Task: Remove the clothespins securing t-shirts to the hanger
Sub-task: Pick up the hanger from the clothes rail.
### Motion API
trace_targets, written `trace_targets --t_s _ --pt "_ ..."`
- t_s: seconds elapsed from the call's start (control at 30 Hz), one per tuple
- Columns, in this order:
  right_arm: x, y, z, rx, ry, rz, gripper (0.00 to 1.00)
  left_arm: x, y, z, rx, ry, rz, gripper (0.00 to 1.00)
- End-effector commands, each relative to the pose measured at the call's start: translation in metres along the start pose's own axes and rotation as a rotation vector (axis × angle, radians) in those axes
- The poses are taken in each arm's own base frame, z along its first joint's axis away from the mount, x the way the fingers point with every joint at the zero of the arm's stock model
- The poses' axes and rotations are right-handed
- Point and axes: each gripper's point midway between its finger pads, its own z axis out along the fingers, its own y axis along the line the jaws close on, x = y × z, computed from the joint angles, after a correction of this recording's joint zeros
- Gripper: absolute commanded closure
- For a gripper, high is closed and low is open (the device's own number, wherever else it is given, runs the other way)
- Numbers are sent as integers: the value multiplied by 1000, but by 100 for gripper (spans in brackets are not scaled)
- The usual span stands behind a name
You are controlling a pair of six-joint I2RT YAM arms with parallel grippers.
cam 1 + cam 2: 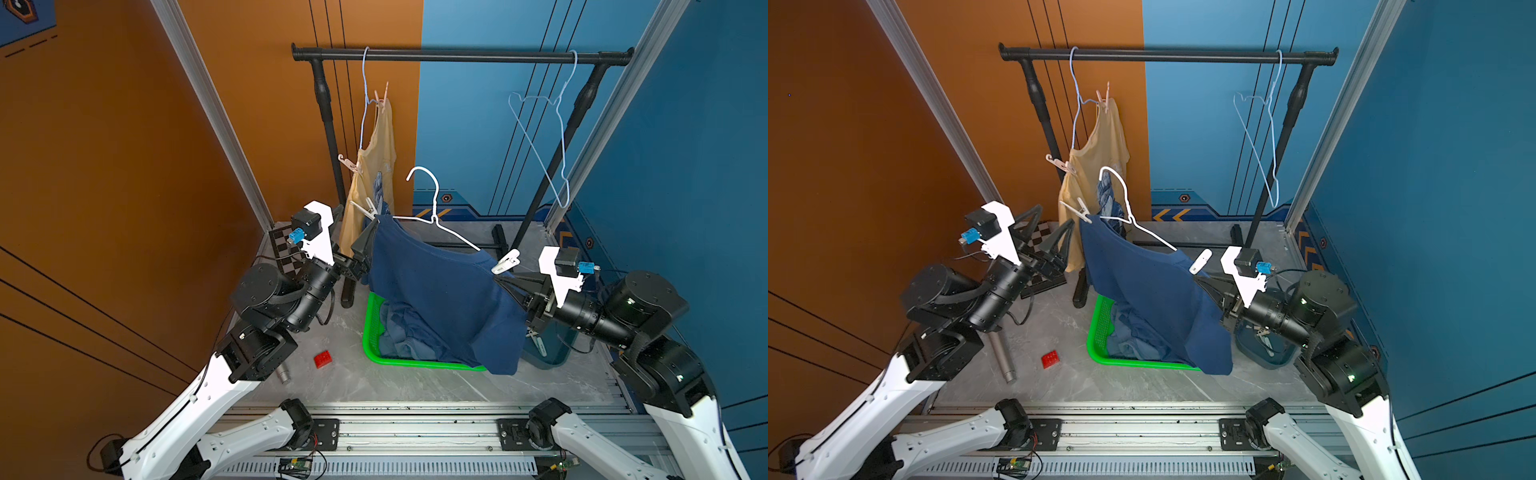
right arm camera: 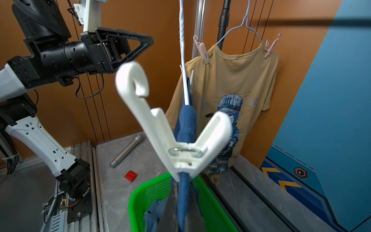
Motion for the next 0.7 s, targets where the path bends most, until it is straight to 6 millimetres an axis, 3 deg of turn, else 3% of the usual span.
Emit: trace_targets --t_s 0.0,0.2,0.37,0.47,0.67 --pt "-24 0 -2 -44 -156 -61 100 9 -5 2 11 22 -16 26" --pt "17 -6 0 -47 -143 -34 100 31 -14 11 37 75 -28 26" --pt "48 -7 4 -48 -119 -18 100 54 -37 26 115 131 -39 27" --pt "56 -8 5 -40 -139 -24 100 69 -54 34 186 151 -39 28" --pt "71 -8 8 -51 -114 -16 100 79 -95 47 351 157 -44 36"
